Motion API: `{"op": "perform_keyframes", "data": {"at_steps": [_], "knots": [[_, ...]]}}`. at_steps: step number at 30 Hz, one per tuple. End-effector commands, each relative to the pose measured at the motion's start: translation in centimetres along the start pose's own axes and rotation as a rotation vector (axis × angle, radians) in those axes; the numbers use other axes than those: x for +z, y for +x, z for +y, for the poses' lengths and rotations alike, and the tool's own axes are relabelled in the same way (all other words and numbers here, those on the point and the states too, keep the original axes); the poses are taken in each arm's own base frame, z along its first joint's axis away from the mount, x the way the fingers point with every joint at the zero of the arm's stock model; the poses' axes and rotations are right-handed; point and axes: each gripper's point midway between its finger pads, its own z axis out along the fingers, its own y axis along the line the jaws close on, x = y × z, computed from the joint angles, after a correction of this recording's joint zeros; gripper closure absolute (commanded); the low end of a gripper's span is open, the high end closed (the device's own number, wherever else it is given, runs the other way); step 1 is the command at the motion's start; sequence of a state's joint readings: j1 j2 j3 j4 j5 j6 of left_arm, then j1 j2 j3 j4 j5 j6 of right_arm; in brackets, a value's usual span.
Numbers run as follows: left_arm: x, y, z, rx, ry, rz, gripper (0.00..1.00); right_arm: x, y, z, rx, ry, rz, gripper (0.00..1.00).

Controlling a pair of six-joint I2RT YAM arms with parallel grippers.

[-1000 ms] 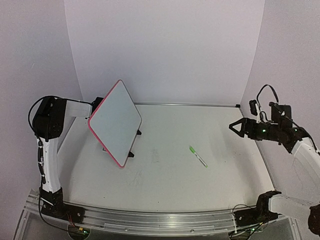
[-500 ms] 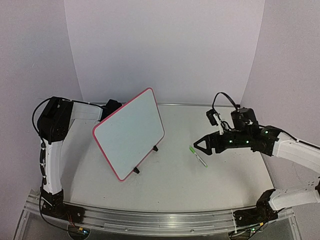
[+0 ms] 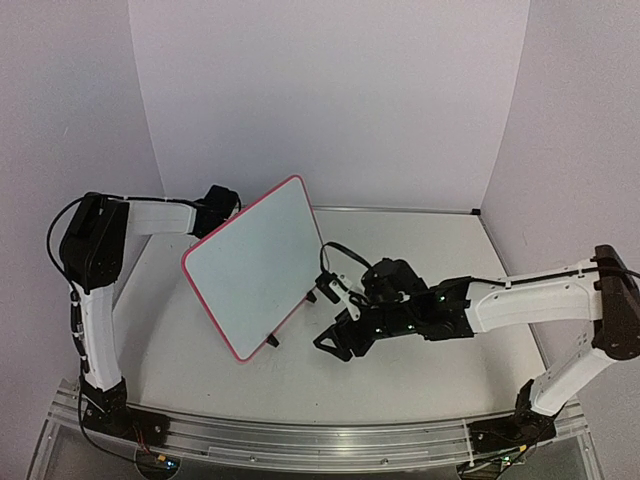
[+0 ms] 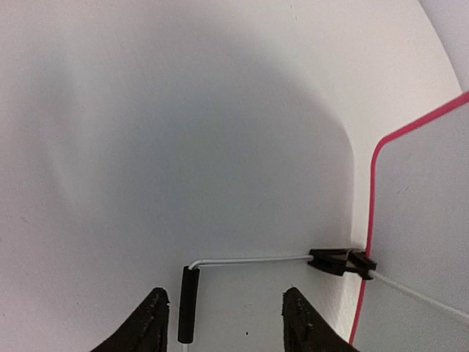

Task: Write a sentence on the whiteboard
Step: Move the whiteboard to the corner of the board, then move the whiteboard to the center of the board.

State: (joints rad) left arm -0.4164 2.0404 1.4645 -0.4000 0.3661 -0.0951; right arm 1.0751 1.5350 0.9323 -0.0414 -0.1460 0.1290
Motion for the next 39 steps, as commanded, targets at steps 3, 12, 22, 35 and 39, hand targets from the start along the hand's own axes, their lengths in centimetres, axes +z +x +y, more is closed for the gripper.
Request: {"op": "perform_keyframes", "data": {"at_steps": [3, 12, 22, 35, 39], "knots": [[-8.1, -4.1, 1.3, -0.101, -0.101, -0.199, 0.39, 4.1, -3.3, 2.4, -0.045, -0.087, -0.108, 0.29], [-20.2, -3.9, 4.1, -0.352, -0.197, -0.386, 0.19, 10.4, -2.0, 2.8, -0.105, -0.132, -0.032, 0.37], [-29.1, -3.2, 0.5, -0.271, -0.252, -0.424, 0.09, 15.2, -0.8, 2.0, -0.117, -0.134, 0.015, 0.45], [-31.0, -2.0, 1.1, -0.202, -0.345, -0.441, 0.06, 17.6, 0.2, 0.2, -0.119, -0.049, -0.006, 0.63], [-31.2, -2.0, 1.0, -0.193, -0.345, -0.446, 0.05, 18.0, 0.2, -0.2, -0.109, -0.030, -0.022, 0.66]]}}
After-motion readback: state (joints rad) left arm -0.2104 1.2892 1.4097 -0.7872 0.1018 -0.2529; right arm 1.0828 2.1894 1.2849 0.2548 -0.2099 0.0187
